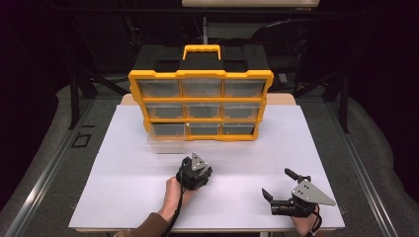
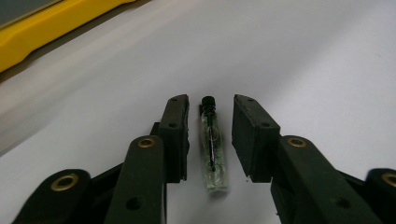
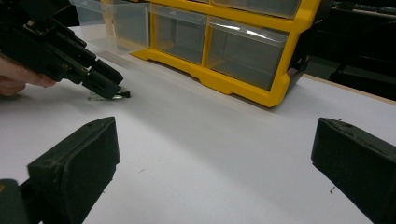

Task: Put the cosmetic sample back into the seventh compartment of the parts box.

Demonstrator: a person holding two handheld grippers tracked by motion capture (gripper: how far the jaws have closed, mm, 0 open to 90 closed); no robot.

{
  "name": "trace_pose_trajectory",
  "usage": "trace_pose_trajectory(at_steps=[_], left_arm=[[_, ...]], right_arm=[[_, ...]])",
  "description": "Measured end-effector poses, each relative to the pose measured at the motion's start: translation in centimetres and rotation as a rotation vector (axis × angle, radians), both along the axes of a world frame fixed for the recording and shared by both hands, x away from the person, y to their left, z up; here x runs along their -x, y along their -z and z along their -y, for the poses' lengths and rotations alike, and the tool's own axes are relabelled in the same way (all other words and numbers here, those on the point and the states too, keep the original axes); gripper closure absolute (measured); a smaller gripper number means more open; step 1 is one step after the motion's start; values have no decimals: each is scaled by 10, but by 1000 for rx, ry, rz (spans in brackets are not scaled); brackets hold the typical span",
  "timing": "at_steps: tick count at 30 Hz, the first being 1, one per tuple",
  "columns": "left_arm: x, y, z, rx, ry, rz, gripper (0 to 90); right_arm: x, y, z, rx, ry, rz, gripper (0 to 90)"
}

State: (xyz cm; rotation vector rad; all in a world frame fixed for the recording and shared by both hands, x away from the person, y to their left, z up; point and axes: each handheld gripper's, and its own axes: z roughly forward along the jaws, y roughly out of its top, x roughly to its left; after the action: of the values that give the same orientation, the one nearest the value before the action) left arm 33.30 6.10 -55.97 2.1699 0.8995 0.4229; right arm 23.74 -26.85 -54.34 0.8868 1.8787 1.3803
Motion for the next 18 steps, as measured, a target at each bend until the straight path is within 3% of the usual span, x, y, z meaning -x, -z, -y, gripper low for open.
trace_pose_trajectory(at_steps=[18], left_arm=[[-3,5,-1,11,-2,-26,784]], right_arm=[[-1,2,0,4,-1,-17,6]])
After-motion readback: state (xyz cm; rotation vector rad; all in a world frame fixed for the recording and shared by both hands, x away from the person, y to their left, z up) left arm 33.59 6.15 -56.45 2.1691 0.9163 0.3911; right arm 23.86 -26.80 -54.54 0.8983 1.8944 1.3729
